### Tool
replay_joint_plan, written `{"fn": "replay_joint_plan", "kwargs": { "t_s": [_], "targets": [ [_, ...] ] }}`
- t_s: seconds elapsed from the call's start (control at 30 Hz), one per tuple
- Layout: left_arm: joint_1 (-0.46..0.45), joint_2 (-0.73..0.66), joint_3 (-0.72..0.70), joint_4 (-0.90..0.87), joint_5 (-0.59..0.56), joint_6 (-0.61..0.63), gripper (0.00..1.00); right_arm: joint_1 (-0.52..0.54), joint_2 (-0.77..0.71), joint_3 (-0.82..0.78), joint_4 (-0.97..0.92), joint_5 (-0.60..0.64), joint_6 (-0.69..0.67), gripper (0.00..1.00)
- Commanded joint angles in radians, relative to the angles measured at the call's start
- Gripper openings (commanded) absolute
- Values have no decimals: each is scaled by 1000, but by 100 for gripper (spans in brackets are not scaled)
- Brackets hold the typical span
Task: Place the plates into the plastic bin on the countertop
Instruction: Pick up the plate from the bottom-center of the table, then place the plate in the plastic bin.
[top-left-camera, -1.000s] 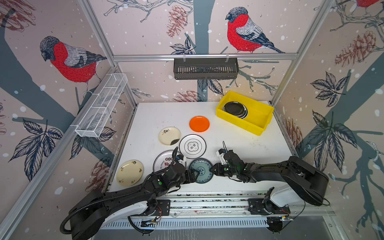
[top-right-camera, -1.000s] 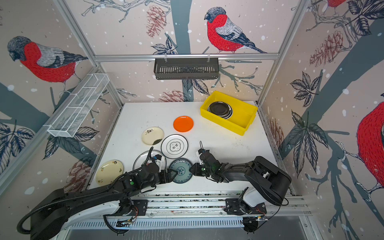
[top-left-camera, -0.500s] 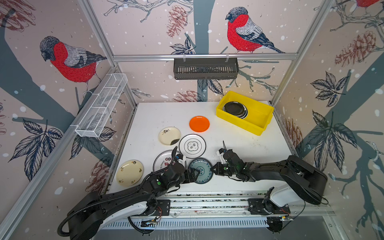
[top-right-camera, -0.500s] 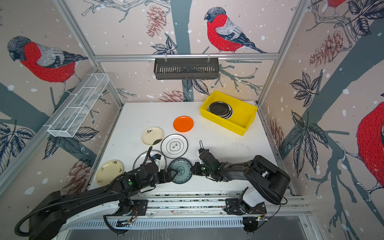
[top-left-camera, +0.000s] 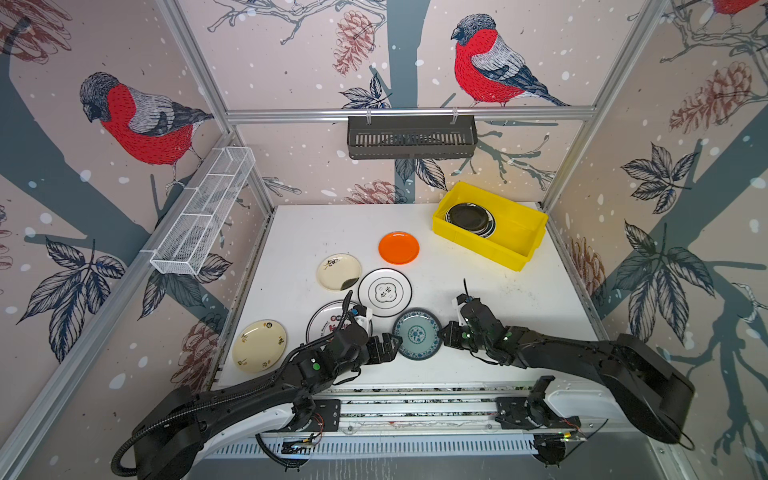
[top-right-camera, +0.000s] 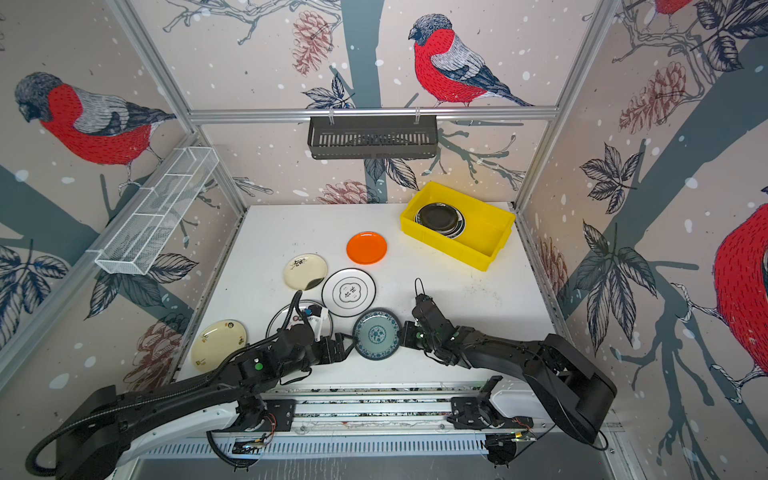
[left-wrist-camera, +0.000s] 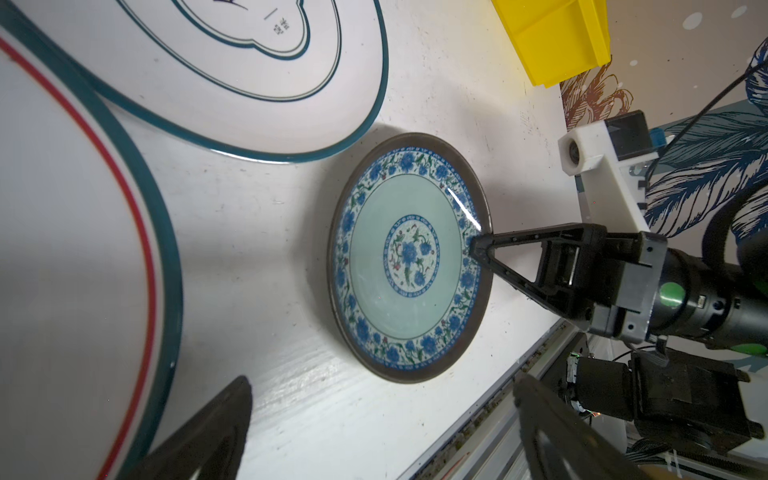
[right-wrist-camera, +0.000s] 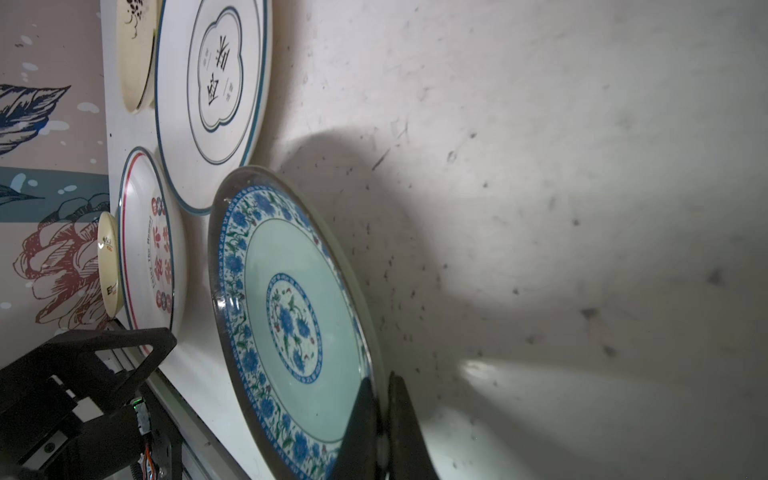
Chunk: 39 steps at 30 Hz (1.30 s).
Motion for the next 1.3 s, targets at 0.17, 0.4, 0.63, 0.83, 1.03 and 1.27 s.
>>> {"fn": "replay_joint_plan", "kwargs": {
  "t_s": [0.17,0.4,0.63,0.83,1.03,1.27],
  "targets": [
    [-1,19,36,46,-21,31,97,-142,-159,18,-98,-7,-33,1],
    [-1,38,64,93,-56,71,98,-307,-228,86,-110,-72,-38,1],
    [15,81,154,100,-86,141,98,-431,-129,218,-118,-124,-25,0],
    [116,148,258,83,-35,231,98,-514,-15,379,-136,-143,-46,0],
    [167,229,405,22,-14,360,98,-613,130,593,-161,-94,-75,0],
    [232,323,478,73,90,409,98,-705,359,783,-133,-67,-65,0]
  ]
}}
